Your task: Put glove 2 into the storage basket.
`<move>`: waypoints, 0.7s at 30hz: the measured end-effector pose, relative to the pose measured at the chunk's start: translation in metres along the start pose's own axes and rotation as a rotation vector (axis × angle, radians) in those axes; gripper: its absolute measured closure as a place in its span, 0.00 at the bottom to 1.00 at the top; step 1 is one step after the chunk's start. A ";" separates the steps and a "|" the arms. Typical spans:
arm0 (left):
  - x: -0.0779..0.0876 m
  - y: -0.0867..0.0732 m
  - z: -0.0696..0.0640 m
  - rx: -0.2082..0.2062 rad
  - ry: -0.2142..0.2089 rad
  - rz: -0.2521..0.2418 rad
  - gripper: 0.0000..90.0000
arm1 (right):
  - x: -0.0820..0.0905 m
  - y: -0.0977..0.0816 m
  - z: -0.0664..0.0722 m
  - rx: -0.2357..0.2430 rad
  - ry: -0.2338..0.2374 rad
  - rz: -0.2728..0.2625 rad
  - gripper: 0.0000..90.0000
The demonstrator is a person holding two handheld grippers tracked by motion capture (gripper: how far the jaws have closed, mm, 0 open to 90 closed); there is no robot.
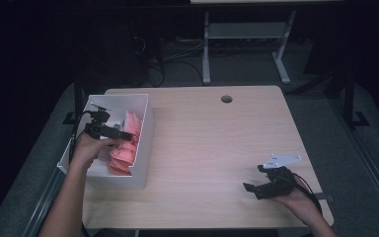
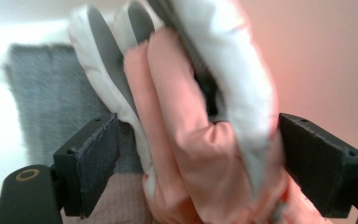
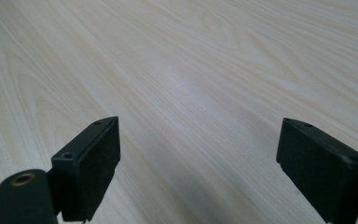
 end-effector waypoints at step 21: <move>0.033 0.046 -0.123 -0.267 -0.092 -0.169 0.16 | -0.001 -0.001 0.000 0.000 0.002 0.007 0.15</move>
Point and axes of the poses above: each handheld gripper's, and its own axes: x roughly backward along the jaws, y roughly out of its top, z roughly to its left, the point moved 10 cm from there along -x, roughly forward along the jaws
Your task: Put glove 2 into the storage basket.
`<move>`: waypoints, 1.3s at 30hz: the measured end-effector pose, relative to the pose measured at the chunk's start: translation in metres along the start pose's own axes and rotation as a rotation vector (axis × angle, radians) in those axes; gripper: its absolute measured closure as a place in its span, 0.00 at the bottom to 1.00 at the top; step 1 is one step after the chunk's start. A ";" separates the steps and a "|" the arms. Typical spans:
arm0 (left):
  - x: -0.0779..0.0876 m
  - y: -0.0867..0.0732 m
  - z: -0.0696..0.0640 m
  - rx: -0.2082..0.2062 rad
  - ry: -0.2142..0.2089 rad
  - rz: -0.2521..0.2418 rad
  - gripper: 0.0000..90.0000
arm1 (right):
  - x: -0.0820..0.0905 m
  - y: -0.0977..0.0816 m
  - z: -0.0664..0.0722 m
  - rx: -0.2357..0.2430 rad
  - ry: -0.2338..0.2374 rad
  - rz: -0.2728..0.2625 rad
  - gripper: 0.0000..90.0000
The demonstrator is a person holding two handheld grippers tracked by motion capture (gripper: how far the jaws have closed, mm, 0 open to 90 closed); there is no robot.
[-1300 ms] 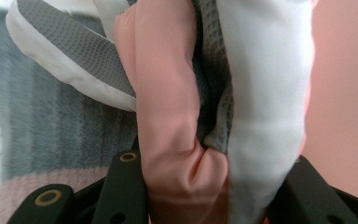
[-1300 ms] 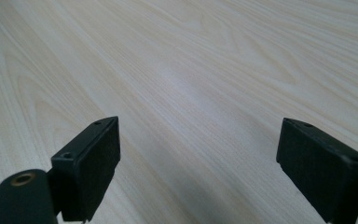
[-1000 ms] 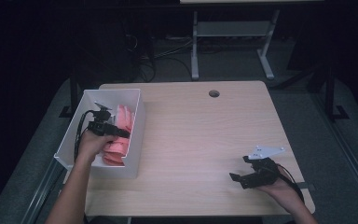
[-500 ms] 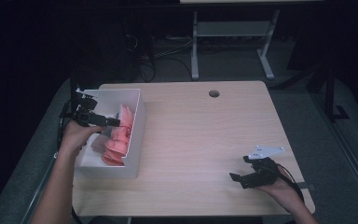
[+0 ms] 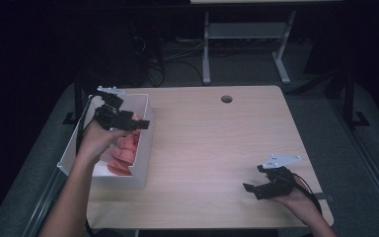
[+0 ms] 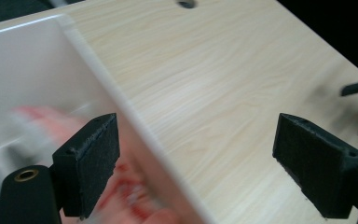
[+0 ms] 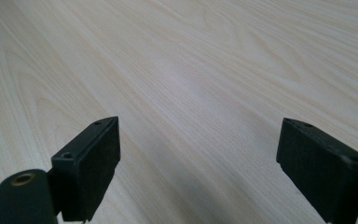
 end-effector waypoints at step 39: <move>-0.137 -0.100 -0.115 -0.300 -0.154 0.119 0.16 | -0.012 -0.009 -0.003 0.014 -0.032 0.033 0.15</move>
Point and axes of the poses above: each handheld gripper's, and its own axes: x roughly backward along the jaws, y roughly out of its top, z roughly to its left, the point moved 10 cm from there along -x, roughly forward along the jaws
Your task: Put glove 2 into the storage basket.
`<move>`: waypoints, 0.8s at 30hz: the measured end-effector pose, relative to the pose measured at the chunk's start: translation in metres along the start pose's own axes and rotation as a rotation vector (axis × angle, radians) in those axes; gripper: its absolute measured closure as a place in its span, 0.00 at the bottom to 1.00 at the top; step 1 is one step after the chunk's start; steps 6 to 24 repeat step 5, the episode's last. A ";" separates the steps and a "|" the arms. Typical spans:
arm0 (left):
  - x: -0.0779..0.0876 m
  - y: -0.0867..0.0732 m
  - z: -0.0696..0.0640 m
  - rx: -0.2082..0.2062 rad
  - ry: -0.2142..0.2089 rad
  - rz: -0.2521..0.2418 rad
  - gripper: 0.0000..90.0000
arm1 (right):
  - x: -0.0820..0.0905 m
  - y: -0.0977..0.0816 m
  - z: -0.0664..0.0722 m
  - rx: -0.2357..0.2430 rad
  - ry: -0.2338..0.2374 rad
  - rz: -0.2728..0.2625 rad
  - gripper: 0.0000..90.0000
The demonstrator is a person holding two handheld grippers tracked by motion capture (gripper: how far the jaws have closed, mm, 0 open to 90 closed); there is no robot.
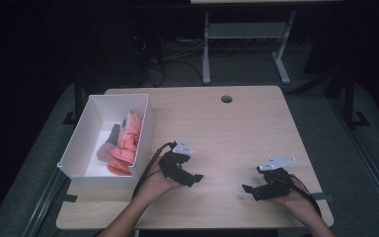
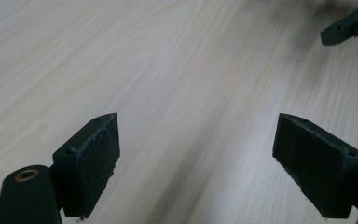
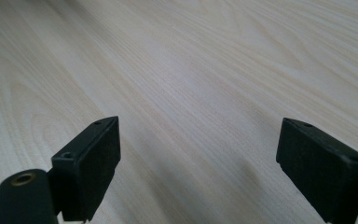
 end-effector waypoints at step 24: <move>-0.003 -0.006 -0.002 0.000 -0.007 -0.003 0.16 | -0.003 0.001 0.002 0.007 0.002 -0.003 0.15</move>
Point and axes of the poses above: each handheld gripper's, and its own axes: x roughly backward along the jaws, y roughly out of its top, z roughly to its left, the point moved 10 cm from there along -x, roughly forward along the jaws
